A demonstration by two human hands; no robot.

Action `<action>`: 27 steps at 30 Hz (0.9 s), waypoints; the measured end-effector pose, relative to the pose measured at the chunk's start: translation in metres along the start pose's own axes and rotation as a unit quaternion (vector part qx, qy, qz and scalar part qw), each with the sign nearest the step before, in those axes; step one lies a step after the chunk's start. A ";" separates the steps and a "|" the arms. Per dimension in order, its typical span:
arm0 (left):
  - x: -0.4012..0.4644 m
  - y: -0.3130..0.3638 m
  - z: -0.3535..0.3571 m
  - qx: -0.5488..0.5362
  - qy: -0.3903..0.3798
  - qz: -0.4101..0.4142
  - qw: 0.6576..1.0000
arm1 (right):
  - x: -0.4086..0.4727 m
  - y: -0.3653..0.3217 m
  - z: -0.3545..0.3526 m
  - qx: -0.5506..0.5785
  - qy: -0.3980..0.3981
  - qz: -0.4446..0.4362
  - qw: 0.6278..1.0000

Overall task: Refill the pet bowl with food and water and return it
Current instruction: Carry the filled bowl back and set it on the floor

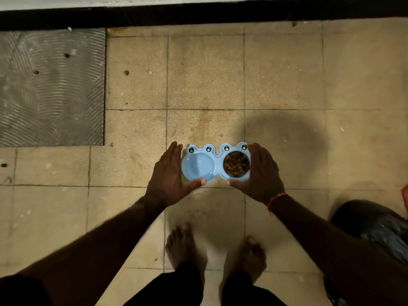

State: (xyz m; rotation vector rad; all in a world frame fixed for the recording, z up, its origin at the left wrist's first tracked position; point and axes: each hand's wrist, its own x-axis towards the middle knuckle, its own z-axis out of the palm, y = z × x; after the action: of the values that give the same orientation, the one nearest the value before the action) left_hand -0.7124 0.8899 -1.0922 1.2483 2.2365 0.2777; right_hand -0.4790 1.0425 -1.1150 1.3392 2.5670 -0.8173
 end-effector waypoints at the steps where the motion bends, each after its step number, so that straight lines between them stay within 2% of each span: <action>1: -0.007 0.009 -0.014 0.012 0.001 0.005 1.000 | -0.006 -0.008 -0.015 -0.001 0.003 -0.004 1.000; 6: -0.051 0.075 -0.102 0.009 0.030 0.010 0.999 | -0.048 -0.059 -0.112 0.011 0.030 0.023 0.999; 11: -0.114 0.180 -0.214 -0.034 0.030 0.019 0.999 | -0.112 -0.121 -0.244 0.053 0.035 0.065 0.996; 17: -0.188 0.292 -0.359 -0.036 0.057 0.066 0.996 | -0.201 -0.194 -0.421 0.081 0.114 0.040 0.989; 21: -0.228 0.339 -0.440 -0.005 0.105 0.103 0.989 | -0.255 -0.227 -0.524 0.067 0.169 0.019 0.983; 27: -0.280 0.395 -0.518 0.038 0.170 0.136 0.975 | -0.327 -0.246 -0.624 0.050 0.248 0.026 0.967</action>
State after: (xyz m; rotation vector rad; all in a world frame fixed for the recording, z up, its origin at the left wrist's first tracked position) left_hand -0.6039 0.9175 -0.3919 1.6588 2.3704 0.5517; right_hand -0.3990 1.0193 -0.3735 1.8332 2.8634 -0.6774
